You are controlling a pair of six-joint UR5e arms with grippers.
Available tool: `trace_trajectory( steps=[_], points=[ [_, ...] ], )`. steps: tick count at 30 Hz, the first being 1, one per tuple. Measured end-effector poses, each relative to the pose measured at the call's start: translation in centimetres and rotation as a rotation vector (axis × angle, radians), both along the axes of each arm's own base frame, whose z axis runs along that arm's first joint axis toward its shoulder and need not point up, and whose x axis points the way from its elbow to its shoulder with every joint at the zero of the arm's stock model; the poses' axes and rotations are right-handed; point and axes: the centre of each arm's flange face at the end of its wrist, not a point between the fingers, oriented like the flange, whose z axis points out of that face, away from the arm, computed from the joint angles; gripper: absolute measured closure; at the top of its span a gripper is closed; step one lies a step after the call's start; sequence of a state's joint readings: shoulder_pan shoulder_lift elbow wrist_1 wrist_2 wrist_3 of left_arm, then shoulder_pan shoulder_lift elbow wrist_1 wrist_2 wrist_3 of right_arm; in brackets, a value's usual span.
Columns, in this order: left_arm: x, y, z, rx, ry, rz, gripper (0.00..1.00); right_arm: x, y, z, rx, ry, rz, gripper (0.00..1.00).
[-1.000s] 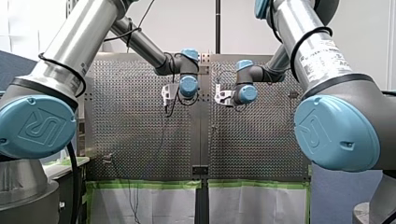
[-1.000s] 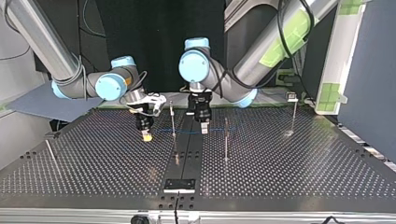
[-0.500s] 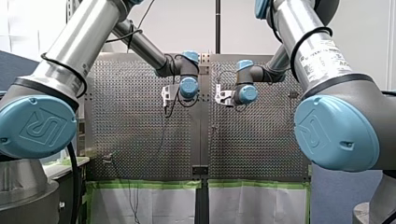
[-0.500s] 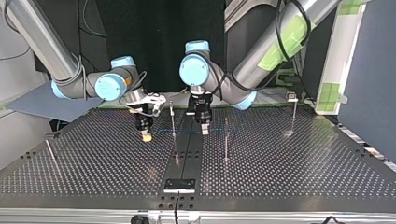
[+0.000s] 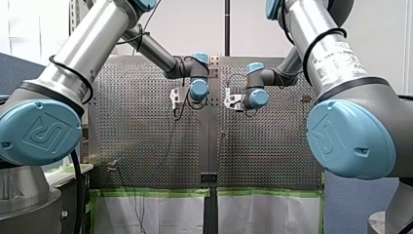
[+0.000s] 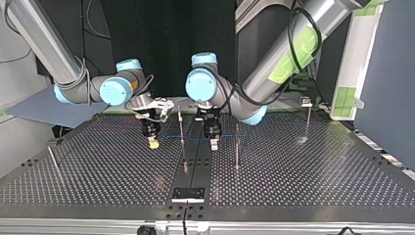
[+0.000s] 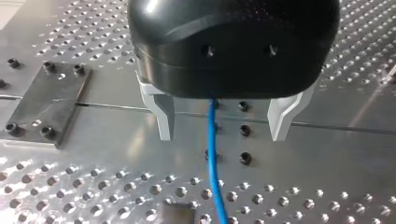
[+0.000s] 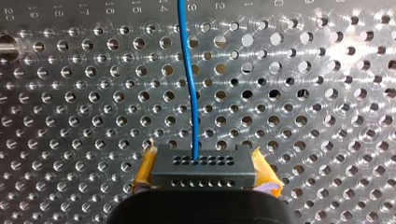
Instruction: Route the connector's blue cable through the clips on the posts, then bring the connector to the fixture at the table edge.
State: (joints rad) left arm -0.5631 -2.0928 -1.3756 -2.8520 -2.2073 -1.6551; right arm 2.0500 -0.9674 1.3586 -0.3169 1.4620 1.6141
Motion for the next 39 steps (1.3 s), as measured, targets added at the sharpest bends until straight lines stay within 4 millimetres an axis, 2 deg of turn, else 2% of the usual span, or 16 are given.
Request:
trace_trajectory(
  steps=[16, 17, 18, 19, 20, 21, 22, 31, 39],
  points=[
    [0.0, 0.0, 0.1, 0.013, 0.005, -0.002, 0.0, 0.0, 0.0, 0.0, -0.001, -0.001, 0.0, 1.0],
    [0.0, 0.0, 0.1, 0.016, 0.004, 0.0, 0.19, 0.0, 0.0, 0.0, -0.001, 0.0, 0.0, 1.0],
    [0.0, 0.0, 0.1, 0.018, 0.003, 0.004, 0.19, 0.0, 0.0, 0.0, 0.0, 0.0, 0.0, 1.0],
    [-0.1, 0.0, 0.1, 0.02, 0.001, 0.007, 0.29, 0.0, 0.0, 0.0, 0.0, 0.0, 0.0, 1.0],
    [-0.1, -0.1, 0.2, 0.021, -0.002, 0.013, 0.87, 0.0, 0.0, 0.0, 0.0, 0.0, -0.001, 1.0],
    [-0.1, -0.1, 0.2, 0.021, -0.004, 0.018, 0.87, 0.0, 0.0, 0.0, 0.0, 0.0, -0.001, 1.0],
    [-0.1, -0.1, 0.2, 0.019, -0.008, 0.025, 1.0, 0.0, 0.0, 0.0, 0.001, 0.0, -0.001, 1.0],
    [-0.2, -0.4, 0.4, 0.014, -0.029, 0.027, 1.0, 0.0, 0.0, 0.0, 0.002, 0.001, 0.0, 1.0],
    [-0.9, -0.3, -1.0, 0.035, -0.005, 0.019, 1.0, -0.1, 0.1, -0.1, 0.011, 0.006, 0.0, 1.0]
  ],
)
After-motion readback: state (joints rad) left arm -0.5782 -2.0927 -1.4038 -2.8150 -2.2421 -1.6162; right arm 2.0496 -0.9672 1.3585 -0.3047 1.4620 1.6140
